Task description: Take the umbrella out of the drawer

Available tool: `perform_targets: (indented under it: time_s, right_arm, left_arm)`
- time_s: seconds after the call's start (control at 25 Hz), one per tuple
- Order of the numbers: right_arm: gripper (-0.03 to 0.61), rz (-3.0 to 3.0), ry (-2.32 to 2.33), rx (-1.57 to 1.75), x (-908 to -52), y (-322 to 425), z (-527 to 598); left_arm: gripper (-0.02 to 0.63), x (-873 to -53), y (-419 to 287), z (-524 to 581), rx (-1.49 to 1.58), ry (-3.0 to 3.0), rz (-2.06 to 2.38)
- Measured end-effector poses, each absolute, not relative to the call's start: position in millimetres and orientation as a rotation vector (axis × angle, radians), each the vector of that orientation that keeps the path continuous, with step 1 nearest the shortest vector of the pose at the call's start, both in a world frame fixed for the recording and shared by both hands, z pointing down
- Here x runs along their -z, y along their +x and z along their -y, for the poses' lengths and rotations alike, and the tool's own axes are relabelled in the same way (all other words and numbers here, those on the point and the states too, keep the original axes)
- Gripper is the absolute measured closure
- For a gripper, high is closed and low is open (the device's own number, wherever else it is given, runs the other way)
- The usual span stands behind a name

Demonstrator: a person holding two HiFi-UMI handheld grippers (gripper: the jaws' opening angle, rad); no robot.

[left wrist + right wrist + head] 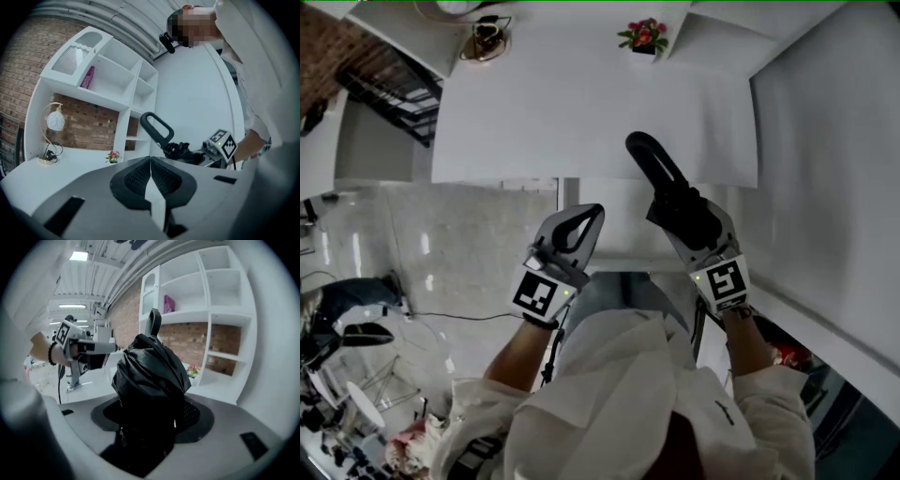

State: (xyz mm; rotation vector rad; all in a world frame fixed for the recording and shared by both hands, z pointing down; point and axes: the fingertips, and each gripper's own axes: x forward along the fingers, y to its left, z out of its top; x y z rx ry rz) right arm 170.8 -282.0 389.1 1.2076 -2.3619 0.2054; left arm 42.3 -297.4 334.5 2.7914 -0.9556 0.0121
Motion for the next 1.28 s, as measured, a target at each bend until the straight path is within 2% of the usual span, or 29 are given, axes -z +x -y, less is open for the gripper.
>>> perform_targets:
  time_s: [0.2, 0.56, 0.84, 1.28]
  right_arm:
    - [0.29, 2.426, 1.492, -0.055, -286.0, 193.7, 279.7]
    - [0.288, 2.427, 1.899, 0.107, -180.3, 245.1, 235.3]
    - [0.288, 2.408, 2.068, 0.152, -148.6, 271.8, 213.3]
    - [0.29, 2.364, 2.147, 0.157, -144.5, 289.4, 200.6]
  left_arm:
    - [0.588, -279.5, 57.4, 296.1, 0.072, 2.869, 0.938]
    - [0.588, -187.9, 57.8, 291.0, 0.222, 2.949, 1.043]
    - [0.588, -158.3, 54.9, 285.1, 0.258, 2.983, 1.092]
    - [0.588, -150.3, 64.2, 281.5, 0.27, 3.005, 1.085]
